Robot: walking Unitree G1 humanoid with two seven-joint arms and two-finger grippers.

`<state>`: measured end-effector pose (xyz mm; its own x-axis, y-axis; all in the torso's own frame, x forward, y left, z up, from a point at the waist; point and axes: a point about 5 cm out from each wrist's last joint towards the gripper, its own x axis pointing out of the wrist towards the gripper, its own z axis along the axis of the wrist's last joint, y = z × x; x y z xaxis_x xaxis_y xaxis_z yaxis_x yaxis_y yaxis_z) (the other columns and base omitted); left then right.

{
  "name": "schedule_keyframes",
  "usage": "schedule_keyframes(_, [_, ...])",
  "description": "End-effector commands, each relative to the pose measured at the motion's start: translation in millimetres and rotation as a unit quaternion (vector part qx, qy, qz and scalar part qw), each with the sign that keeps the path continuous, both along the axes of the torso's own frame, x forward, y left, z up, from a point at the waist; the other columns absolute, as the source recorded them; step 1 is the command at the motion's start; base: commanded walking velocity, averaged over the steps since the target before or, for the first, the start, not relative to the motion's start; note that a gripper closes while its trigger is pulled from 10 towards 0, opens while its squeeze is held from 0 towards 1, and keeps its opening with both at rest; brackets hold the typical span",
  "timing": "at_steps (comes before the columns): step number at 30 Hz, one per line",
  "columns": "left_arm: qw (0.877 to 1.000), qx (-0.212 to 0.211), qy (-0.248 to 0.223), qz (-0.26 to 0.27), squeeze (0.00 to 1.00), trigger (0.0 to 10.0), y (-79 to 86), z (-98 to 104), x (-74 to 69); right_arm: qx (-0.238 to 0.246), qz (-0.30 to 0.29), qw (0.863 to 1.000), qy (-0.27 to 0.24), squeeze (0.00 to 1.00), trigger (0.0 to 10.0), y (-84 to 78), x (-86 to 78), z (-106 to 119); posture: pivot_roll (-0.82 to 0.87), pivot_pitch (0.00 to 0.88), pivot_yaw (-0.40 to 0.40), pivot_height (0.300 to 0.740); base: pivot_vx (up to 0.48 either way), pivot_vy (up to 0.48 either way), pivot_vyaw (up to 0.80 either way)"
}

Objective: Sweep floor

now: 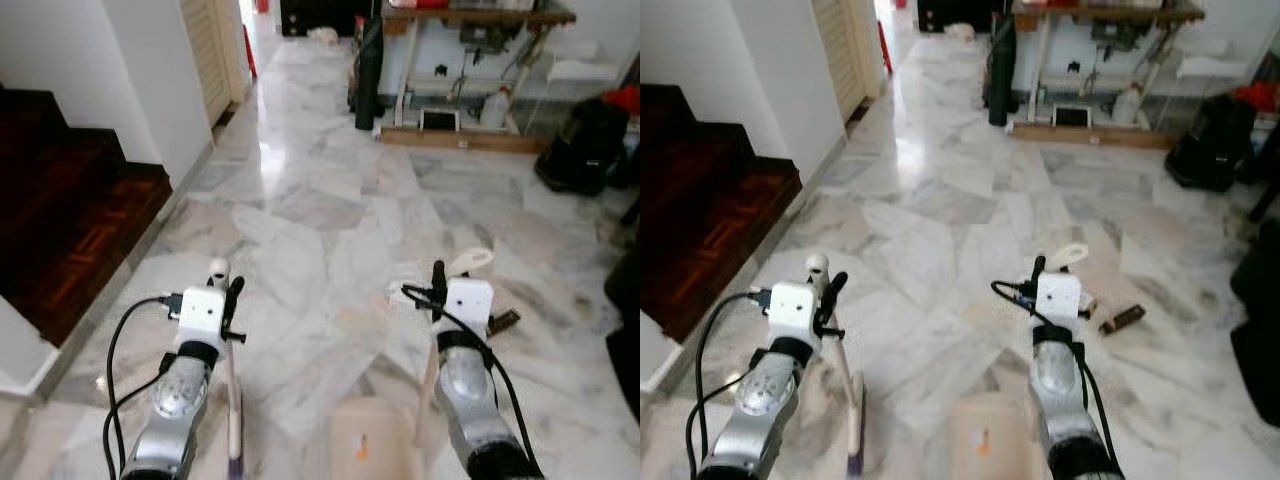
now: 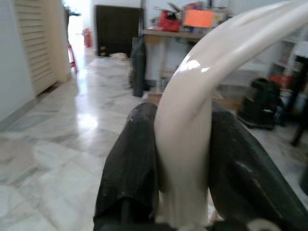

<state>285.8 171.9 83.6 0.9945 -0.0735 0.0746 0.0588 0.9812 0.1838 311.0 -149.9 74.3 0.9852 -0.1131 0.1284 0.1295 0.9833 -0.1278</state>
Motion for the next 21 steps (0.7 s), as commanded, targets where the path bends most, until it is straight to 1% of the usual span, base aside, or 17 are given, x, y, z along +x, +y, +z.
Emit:
schedule_keyframes(1, [1.000, 0.009, -0.025, -0.003, 0.00, 10.0, 0.1, 10.4, 3.4, 0.011, 0.006, 1.000, -0.018, 0.00, 10.0, 4.5, 1.9, 7.2, 0.11, 0.000, 0.016, 0.740, 0.300, 0.000, 0.00])
schedule_keyframes(21, [1.000, 0.006, -0.026, 0.000, 0.00, 10.0, -0.5, 10.6, 3.7, 0.011, 0.017, 1.000, -0.016, 0.00, 10.0, 6.6, 3.2, 7.6, 0.11, 0.001, 0.010, 0.740, 0.302, 0.000, 0.00])
